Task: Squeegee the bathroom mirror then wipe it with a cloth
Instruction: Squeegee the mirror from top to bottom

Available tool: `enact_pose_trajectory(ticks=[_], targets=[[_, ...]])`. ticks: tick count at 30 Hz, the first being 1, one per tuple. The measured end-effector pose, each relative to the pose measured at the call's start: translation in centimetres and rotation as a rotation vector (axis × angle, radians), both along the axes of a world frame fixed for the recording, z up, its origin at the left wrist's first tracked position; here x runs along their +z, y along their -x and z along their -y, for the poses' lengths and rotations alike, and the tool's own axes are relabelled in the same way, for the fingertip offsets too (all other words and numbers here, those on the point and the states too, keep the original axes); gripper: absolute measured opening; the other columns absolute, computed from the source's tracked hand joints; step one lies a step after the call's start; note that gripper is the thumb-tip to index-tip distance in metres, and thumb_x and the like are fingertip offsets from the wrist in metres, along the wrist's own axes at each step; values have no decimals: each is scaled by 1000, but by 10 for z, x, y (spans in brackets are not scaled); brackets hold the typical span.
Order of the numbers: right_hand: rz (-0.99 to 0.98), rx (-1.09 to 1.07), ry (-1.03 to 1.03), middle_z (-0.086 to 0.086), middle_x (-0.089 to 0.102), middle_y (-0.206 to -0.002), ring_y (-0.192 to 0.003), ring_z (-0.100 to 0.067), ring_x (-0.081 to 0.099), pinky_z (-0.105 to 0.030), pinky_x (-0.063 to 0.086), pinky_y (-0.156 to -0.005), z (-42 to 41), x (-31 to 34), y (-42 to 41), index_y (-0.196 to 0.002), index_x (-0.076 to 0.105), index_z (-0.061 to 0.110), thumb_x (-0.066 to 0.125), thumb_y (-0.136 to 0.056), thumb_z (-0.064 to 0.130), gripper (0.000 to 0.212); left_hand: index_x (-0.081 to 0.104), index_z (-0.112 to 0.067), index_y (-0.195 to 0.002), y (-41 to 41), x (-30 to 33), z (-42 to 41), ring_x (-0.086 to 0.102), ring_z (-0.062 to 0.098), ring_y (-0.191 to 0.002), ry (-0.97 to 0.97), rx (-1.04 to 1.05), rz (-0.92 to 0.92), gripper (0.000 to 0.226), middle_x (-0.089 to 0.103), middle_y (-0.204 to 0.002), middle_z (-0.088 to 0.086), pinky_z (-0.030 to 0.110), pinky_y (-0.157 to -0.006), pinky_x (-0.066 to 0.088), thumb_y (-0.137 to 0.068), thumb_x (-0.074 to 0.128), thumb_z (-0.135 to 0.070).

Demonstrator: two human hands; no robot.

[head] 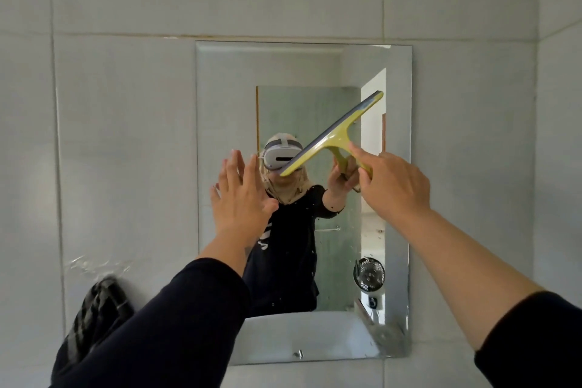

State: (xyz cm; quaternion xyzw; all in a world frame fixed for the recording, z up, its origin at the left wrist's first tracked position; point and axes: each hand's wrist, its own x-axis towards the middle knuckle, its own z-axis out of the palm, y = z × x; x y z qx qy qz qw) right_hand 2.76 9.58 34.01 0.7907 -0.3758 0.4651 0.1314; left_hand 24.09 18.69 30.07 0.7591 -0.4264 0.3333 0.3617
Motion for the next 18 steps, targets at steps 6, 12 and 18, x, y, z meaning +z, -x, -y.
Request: enact_pose_trajectory(ticks=[6, 12, 18], targets=[[31, -18, -36, 0, 45, -84, -73, -22, 42, -31, 36, -62, 13, -4, 14, -140, 27, 53, 38, -98, 29, 50, 8, -26, -148, 5, -3, 11, -6, 28, -145, -17, -37, -38, 94, -7, -157, 6, 52, -117, 12, -79, 70, -36], [152, 21, -124, -7, 64, -99, -88, -30, 58, -30, 37, -64, 24, -18, 26, -140, 34, 48, 41, -97, 29, 48, 8, -24, -149, 0, -8, 17, -9, 27, -145, 22, -64, -33, 94, -8, -157, 6, 51, -117, 14, -79, 71, -29], [308, 107, -235, -3, 61, -80, -71, -21, 46, -27, 36, -64, 17, -39, 20, -140, 38, 42, 44, -96, 26, 48, 8, -25, -148, -1, -10, 17, -10, 24, -144, 38, -73, -43, 95, -8, -157, 3, 54, -113, 25, -79, 72, -30]])
